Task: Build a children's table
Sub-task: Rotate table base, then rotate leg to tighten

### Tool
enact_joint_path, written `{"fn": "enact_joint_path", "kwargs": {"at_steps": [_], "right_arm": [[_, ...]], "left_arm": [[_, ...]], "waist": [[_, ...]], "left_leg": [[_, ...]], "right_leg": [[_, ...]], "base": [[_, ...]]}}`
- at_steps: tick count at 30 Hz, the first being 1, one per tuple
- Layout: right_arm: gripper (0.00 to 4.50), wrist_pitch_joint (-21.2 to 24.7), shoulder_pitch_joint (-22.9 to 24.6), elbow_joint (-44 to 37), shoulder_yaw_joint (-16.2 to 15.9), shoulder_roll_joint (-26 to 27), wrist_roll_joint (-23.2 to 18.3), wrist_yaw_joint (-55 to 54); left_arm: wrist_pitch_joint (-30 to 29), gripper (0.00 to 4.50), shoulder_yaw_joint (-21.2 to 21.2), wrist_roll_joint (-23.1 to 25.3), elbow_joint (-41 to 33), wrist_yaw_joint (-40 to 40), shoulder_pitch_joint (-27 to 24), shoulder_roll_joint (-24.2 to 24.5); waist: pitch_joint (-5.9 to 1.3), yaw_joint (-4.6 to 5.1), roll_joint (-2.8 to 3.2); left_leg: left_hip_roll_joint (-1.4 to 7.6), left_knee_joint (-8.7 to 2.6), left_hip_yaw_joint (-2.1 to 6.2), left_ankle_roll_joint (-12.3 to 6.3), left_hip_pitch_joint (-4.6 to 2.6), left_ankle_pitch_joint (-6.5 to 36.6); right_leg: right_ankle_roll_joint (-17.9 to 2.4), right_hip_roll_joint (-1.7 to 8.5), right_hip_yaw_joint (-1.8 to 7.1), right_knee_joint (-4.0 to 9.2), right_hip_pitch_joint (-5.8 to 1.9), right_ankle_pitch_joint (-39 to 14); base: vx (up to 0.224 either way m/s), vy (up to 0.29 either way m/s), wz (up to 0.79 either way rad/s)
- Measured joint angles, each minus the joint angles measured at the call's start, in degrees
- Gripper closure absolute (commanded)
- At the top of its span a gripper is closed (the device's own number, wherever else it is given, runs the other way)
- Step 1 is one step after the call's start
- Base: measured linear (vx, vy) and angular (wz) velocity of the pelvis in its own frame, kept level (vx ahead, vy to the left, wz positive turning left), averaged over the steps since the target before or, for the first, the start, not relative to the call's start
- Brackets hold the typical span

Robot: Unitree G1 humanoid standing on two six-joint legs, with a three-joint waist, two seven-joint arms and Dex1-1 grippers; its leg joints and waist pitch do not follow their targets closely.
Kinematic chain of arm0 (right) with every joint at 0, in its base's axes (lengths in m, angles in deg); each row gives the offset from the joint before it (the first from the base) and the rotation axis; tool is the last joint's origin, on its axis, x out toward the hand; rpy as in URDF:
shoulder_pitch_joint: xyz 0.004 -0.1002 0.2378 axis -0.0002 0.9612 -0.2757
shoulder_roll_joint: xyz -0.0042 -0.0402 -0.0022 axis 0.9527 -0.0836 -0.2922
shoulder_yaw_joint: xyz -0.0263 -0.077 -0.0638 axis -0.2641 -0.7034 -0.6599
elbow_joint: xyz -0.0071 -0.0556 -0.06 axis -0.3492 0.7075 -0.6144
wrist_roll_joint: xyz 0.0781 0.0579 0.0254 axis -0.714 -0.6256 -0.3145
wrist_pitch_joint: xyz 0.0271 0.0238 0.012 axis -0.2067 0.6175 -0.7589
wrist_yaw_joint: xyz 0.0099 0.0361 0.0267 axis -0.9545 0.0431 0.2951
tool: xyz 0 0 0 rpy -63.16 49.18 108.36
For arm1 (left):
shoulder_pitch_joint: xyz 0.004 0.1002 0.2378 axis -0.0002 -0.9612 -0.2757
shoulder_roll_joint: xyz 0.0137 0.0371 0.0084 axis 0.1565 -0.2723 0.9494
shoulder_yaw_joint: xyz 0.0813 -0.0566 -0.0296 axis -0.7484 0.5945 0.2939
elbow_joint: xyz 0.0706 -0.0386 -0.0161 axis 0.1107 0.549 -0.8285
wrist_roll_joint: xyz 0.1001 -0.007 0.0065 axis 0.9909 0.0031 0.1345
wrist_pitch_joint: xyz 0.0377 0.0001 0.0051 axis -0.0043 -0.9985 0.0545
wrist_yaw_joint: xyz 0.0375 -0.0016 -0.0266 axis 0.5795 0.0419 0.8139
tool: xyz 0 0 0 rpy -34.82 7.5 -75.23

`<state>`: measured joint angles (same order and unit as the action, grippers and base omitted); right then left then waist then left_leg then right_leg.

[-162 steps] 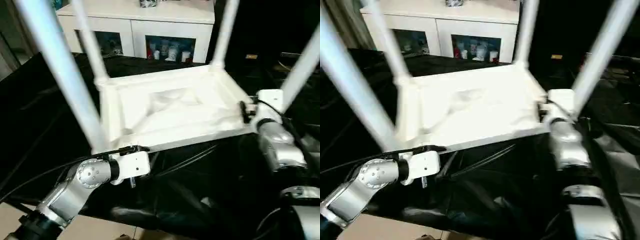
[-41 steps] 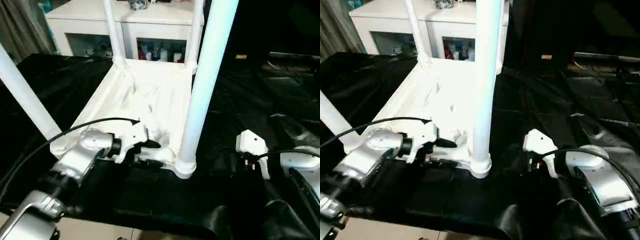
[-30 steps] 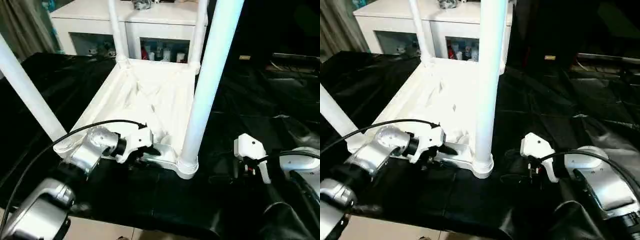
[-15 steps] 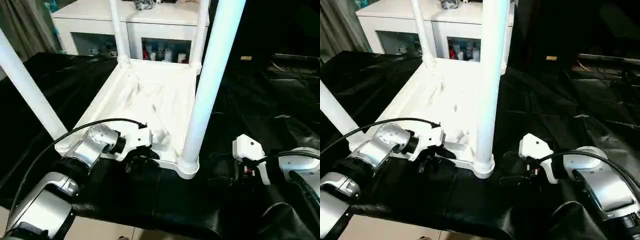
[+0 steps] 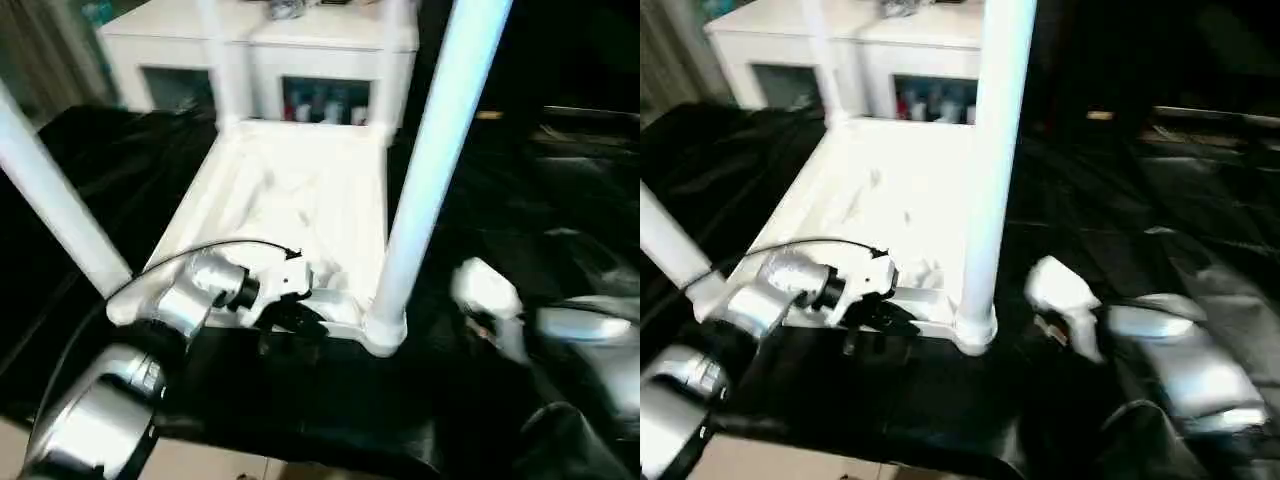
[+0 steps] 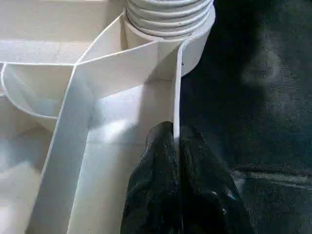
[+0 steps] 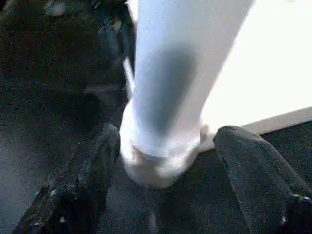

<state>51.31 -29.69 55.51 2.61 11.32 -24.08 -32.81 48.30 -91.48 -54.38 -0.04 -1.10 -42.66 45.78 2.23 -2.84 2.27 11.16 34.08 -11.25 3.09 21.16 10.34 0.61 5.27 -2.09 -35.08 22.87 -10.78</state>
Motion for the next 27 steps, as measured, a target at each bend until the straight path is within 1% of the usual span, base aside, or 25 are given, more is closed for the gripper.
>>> {"fn": "enact_joint_path", "kwargs": {"at_steps": [2,4,8,10,13,14,16,17,21,25,27], "right_arm": [[1.0,-1.19,-0.09,0.75,0.01,0.89,0.55,-1.98],[1.0,-1.32,-1.15,2.22,0.22,3.6,0.92,-5.13],[1.0,-1.24,-1.41,2.54,0.25,4.69,0.93,-6.84],[1.0,-1.24,-1.4,2.66,0.23,5.02,0.94,-6.71],[1.0,-1.74,-1.51,4.14,0.13,6.41,1.16,-7.0],[1.0,-1.93,-1.54,4.8,-0.13,6.79,1.58,-7.27],[1.0,-4.04,-2.67,7.61,-0.96,8.18,3.04,-8.57],[1.0,-4.37,-3.13,8.27,-1.11,8.61,3.15,-8.87],[1.0,-6.34,-4.94,10.74,-1.71,9.89,4.33,-10.61],[1.0,-7.58,-5.95,13.3,-1.99,11.4,4.88,-11.05],[1.36,-7.91,-5.99,13.73,-1.99,11.58,4.86,-11.04]], "left_arm": [[-0.8,4.47,0.33,0.55,-2.11,1.89,-1.39,0.34],[-2.25,4.47,1.48,1.17,-4.57,5.43,-3.18,0.39],[-4.17,4.47,3.0,1.76,-7.46,10.28,-5.46,-0.36],[-5.69,4.47,4.47,1.64,-10.33,11.97,-7.3,-0.88],[-8.46,4.47,5.46,0.88,-14.37,13.18,-9.49,-1.04],[-9.03,4.47,5.62,0.55,-15.21,13.18,-9.88,-1.04],[-10.42,4.47,5.82,0.49,-16.93,13.08,-10.63,-0.93],[-10.7,4.47,5.81,0.47,-17.17,12.98,-10.65,-0.95],[-11.36,4.47,5.73,0.49,-18.71,12.77,-11.05,-0.86],[-12.71,4.47,5.77,0.53,-20.22,12.82,-11.39,-0.86],[-13.22,4.5,5.79,0.53,-20.71,12.82,-11.51,-0.78]], "waist": [[-0.04,0.39,-0.04],[-0.07,1.14,-0.08],[0.0,1.51,-0.18],[0.03,1.85,-0.22],[0.05,2.13,-0.32],[0.05,2.13,-0.32],[0.01,2.18,-0.29],[0.0,2.16,-0.26],[-0.06,1.85,-0.22],[0.02,1.59,-0.38],[0.04,1.58,-0.41]], "left_leg": [[0.01,-0.01,0.01,0.0,-0.12,0.0],[-0.01,-0.04,0.02,0.02,-0.11,0.01],[-0.06,-0.05,0.14,0.02,-0.23,0.01],[-0.06,-0.1,0.15,0.03,-0.25,0.02],[-0.06,-0.21,0.16,0.05,-0.25,0.03],[-0.06,-0.23,0.16,0.06,-0.2,0.03],[-0.07,-0.28,0.15,0.11,-0.16,0.07],[-0.08,-0.31,0.15,0.14,-0.15,0.08],[-0.1,-0.46,0.15,0.17,-0.16,0.1],[-0.1,-0.52,0.15,0.18,-0.12,0.11],[-0.1,-0.52,0.14,0.21,-0.11,0.13]], "right_leg": [[0.03,0.0,-0.01,0.0,-0.1,-0.02],[0.26,0.03,-0.04,0.02,-0.16,-0.15],[0.34,0.06,-0.08,0.09,-0.04,-0.2],[0.34,0.06,-0.07,0.08,0.04,-0.2],[0.34,0.05,-0.09,0.08,0.13,-0.2],[0.34,0.05,-0.1,0.08,0.18,-0.2],[0.32,0.05,-0.1,0.08,0.21,-0.18],[0.31,0.05,-0.09,0.08,0.22,-0.18],[0.21,0.05,-0.09,0.1,0.23,-0.12],[0.08,0.04,-0.11,0.11,0.27,-0.05],[0.06,0.04,-0.09,0.13,0.29,-0.04]], "base": [[0.0,0.0,0.0],[0.0,0.0,0.0],[0.0,0.0,0.0],[0.0,0.0,0.0],[0.0,0.0,0.0],[0.0,0.0,0.0],[0.0,0.0,0.0],[0.0,0.0,0.0],[0.0,0.0,0.0],[0.0,0.0,0.0],[0.0,0.0,0.0]]}}
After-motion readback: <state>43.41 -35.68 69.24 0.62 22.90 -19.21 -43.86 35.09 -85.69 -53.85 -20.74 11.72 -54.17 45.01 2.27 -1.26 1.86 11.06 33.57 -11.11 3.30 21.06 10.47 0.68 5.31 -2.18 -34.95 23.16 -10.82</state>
